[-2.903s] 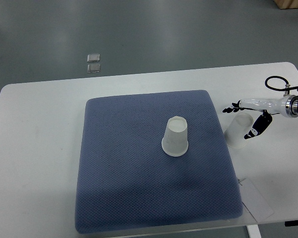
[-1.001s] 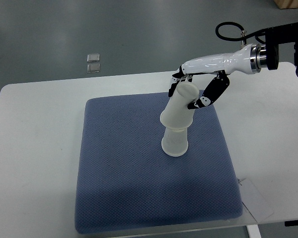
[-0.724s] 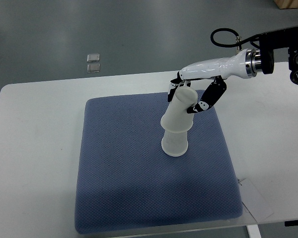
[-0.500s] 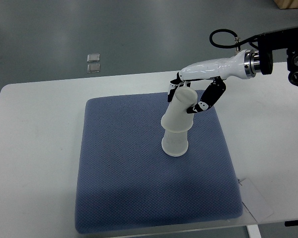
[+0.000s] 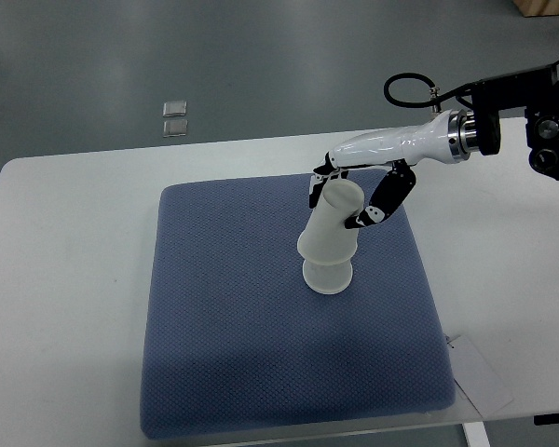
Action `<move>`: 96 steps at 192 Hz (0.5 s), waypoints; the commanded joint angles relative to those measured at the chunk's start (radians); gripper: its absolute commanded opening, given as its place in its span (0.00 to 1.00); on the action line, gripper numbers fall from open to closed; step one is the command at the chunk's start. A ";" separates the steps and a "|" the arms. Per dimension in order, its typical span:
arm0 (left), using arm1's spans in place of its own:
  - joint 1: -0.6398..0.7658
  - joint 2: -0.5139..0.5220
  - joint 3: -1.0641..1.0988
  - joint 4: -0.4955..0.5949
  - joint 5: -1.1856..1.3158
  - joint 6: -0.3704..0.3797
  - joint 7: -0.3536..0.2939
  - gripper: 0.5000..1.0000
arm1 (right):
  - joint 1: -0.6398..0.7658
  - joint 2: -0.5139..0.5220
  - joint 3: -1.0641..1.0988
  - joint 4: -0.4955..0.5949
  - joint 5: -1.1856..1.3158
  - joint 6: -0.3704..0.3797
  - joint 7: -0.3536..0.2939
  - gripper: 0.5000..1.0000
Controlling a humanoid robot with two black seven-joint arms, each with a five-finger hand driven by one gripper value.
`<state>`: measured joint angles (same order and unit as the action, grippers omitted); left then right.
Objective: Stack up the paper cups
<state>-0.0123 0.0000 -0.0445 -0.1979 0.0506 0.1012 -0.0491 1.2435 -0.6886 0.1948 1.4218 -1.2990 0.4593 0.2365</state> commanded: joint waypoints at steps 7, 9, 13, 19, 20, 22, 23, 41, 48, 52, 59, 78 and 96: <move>0.000 0.000 0.000 0.000 0.000 0.000 0.000 1.00 | -0.007 0.000 0.005 -0.003 0.006 -0.002 0.001 0.74; 0.000 0.000 0.000 0.000 0.000 0.000 0.000 1.00 | -0.007 0.000 0.005 -0.003 0.006 -0.002 0.001 0.76; 0.000 0.000 0.000 0.000 0.000 0.000 0.000 1.00 | -0.010 0.000 0.005 -0.006 0.007 -0.002 0.001 0.79; 0.000 0.000 0.000 0.002 0.000 0.000 0.000 1.00 | -0.013 0.000 0.006 -0.009 0.009 -0.002 0.001 0.81; 0.000 0.000 0.000 0.000 0.000 0.000 0.000 1.00 | -0.013 0.000 0.006 -0.009 0.009 -0.002 0.001 0.81; 0.000 0.000 0.000 0.000 0.000 0.000 0.000 1.00 | -0.013 0.000 0.006 -0.009 0.009 -0.002 0.001 0.82; 0.000 0.000 0.000 0.000 0.000 0.000 0.000 1.00 | -0.013 0.000 0.006 -0.009 0.009 -0.002 0.001 0.82; 0.000 0.000 0.000 0.002 0.000 0.000 0.000 1.00 | -0.015 -0.002 0.012 -0.017 0.010 -0.004 0.001 0.83; 0.000 0.000 0.000 0.000 0.000 0.000 0.000 1.00 | -0.021 -0.005 0.017 -0.023 0.012 -0.004 0.001 0.83; 0.000 0.000 0.000 0.000 0.000 0.000 0.000 1.00 | -0.022 -0.006 0.018 -0.026 0.012 -0.004 0.001 0.83; 0.000 0.000 0.000 0.002 0.000 0.000 0.000 1.00 | -0.024 -0.011 0.018 -0.030 0.014 -0.004 0.003 0.83; 0.000 0.000 0.000 0.000 0.000 0.000 0.000 1.00 | -0.026 -0.019 0.041 -0.061 0.027 -0.016 0.004 0.83; 0.000 0.000 0.000 0.000 0.000 0.000 0.000 1.00 | -0.068 -0.012 0.109 -0.136 0.101 -0.031 0.003 0.83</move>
<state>-0.0123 0.0000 -0.0445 -0.1972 0.0506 0.1012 -0.0491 1.2152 -0.7050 0.2393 1.3589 -1.2667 0.4442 0.2396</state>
